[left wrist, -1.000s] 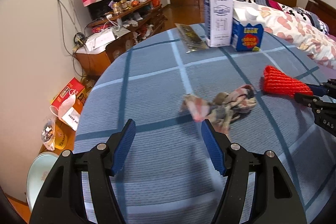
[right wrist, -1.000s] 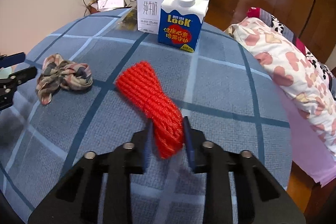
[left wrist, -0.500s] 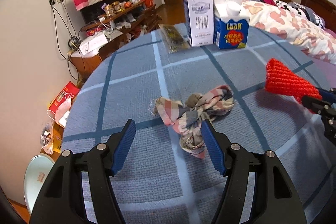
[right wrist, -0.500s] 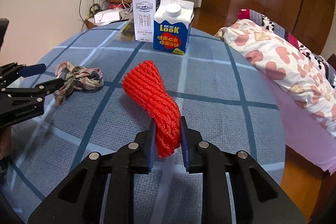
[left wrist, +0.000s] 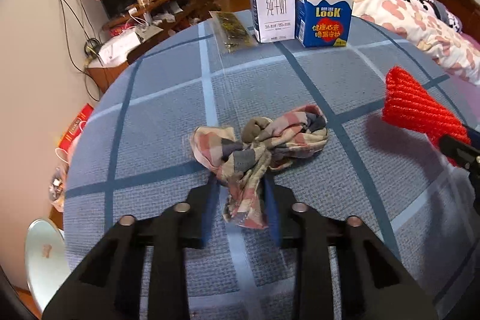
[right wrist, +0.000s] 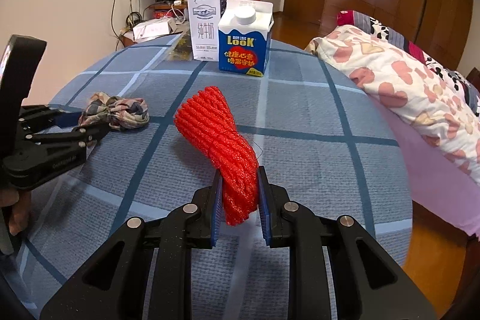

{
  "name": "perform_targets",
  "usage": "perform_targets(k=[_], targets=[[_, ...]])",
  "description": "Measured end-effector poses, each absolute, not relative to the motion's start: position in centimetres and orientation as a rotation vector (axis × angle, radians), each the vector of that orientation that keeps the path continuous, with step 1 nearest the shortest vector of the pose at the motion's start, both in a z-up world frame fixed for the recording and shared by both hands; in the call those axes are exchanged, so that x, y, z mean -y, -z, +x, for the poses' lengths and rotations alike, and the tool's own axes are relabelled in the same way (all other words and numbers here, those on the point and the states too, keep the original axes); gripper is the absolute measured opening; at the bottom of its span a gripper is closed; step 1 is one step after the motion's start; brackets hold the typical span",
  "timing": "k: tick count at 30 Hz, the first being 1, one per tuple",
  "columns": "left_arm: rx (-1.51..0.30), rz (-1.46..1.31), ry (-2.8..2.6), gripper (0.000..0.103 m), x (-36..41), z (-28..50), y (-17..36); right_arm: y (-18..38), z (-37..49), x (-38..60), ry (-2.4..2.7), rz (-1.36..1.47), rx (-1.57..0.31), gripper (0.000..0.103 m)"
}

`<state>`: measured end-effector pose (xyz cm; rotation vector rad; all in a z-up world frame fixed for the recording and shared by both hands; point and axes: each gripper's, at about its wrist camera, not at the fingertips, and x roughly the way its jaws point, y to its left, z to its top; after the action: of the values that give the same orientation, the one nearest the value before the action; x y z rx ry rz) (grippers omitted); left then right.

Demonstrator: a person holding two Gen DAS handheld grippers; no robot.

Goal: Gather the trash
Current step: 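Carry the patterned cloth and red mesh net over the bin with both tools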

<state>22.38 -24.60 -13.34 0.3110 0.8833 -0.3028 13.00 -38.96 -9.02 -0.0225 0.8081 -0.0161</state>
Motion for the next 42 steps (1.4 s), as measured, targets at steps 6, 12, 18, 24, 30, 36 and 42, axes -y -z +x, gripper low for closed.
perform_targets(k=[6, 12, 18, 24, 30, 36, 42], targets=[[-0.855, 0.324, 0.319, 0.018, 23.7, 21.1, 12.6, 8.5, 12.8, 37.6, 0.000, -0.024, -0.796, 0.022], [-0.818, 0.308, 0.317, 0.018, 21.1, 19.4, 11.4, 7.9, 12.8, 35.3, -0.026, -0.033, -0.779, 0.022], [-0.795, 0.284, 0.289, 0.018, 17.9, 18.1, 10.7, 7.5, 12.9, 32.4, -0.063, -0.052, -0.766, 0.022], [-0.770, 0.260, 0.252, 0.018, 15.0, 17.3, 10.2, 7.3, 13.1, 29.5, -0.106, -0.071, -0.759, 0.022], [-0.755, 0.245, 0.220, 0.018, 12.3, 16.5, 9.9, 7.4, 13.2, 26.5, -0.151, -0.093, -0.754, 0.022], [-0.752, 0.231, 0.197, 0.018, 9.6, 15.4, 9.9, 7.2, 13.0, 23.7, -0.193, -0.106, -0.743, 0.022], [-0.733, 0.225, 0.161, 0.018, 7.1, 14.3, 9.4, 6.8, 12.8, 21.3, -0.226, -0.127, -0.732, 0.022]])
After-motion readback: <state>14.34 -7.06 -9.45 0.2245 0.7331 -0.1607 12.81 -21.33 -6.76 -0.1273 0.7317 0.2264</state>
